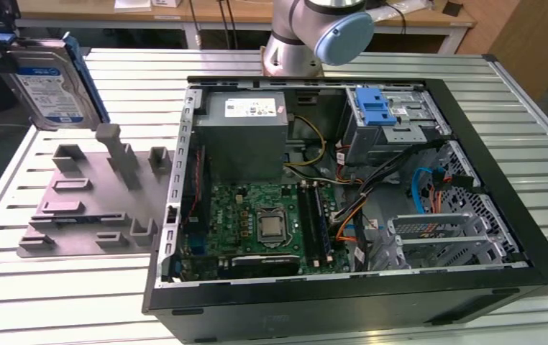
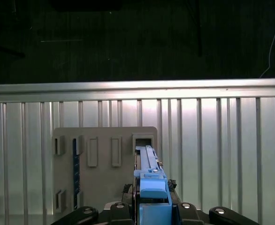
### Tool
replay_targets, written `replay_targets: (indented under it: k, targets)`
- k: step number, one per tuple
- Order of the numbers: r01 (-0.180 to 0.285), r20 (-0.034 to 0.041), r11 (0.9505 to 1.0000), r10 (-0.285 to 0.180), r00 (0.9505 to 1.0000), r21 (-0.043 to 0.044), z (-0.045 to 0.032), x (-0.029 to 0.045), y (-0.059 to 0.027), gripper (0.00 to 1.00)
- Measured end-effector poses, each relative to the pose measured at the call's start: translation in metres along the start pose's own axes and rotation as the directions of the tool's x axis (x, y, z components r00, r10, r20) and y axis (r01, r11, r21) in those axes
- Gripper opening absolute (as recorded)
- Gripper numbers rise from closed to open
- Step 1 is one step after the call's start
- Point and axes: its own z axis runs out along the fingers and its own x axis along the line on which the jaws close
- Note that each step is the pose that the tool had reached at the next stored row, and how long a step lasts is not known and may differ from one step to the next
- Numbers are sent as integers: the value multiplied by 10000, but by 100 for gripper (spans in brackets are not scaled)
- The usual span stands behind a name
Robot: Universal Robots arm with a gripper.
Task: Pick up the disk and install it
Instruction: 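Pick up the disk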
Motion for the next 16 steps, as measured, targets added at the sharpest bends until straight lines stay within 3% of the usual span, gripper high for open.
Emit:
replay_targets:
  k: [16]
  targets:
    - [0,0,10000,0,10000,-1,-290,3,-3,36]
